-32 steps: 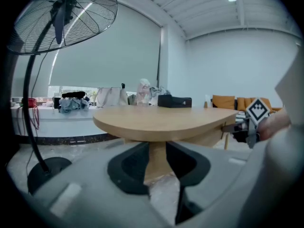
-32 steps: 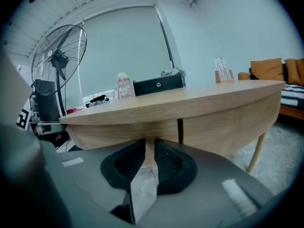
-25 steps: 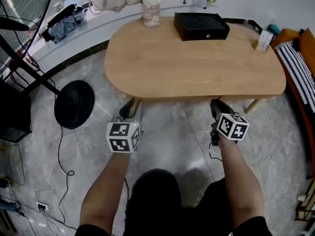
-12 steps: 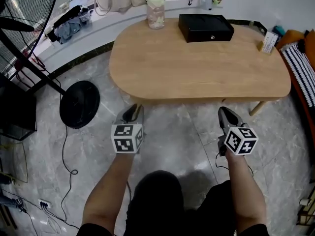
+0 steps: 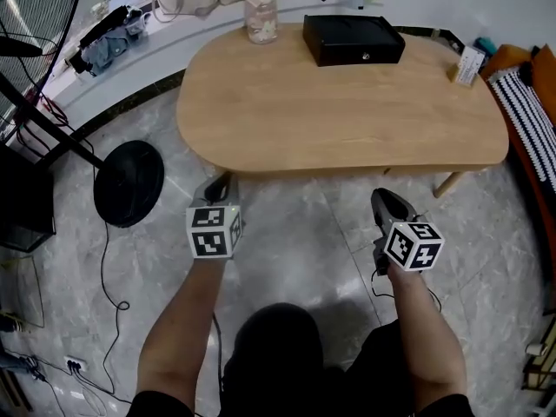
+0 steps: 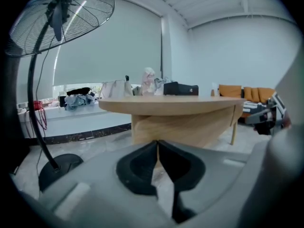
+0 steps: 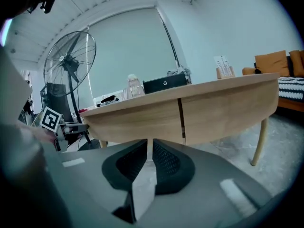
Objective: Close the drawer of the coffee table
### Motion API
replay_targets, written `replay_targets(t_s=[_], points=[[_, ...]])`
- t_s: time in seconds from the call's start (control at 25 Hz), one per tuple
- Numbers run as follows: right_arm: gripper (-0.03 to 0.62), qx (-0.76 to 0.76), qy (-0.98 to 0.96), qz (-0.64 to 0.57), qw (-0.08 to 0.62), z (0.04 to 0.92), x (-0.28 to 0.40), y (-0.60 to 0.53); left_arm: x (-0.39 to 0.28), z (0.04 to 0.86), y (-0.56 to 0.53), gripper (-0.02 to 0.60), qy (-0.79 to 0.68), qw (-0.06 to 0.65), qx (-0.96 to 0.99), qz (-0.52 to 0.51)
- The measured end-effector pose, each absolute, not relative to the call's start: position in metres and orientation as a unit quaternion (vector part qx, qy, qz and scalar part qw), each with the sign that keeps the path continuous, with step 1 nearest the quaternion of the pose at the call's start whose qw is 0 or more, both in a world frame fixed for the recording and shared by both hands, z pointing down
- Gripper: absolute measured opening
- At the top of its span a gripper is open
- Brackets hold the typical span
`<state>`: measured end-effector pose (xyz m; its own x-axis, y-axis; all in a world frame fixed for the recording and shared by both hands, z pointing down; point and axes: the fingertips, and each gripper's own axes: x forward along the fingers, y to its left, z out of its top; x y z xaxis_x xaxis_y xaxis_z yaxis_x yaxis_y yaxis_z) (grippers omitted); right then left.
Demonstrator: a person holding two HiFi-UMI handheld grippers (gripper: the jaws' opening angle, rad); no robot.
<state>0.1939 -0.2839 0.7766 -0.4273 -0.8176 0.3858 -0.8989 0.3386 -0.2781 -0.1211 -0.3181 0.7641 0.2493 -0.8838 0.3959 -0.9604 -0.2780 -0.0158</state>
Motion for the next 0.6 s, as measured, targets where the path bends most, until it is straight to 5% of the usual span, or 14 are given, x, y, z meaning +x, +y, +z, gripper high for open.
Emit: replay_targets(t_s=[0.6], points=[[0.008, 0.509, -0.841, 0.164, 0.078, 0.668, 0.173, -0.264, -0.08, 0.676, -0.26, 0.014, -0.556, 0.109, 0.814, 0.124]])
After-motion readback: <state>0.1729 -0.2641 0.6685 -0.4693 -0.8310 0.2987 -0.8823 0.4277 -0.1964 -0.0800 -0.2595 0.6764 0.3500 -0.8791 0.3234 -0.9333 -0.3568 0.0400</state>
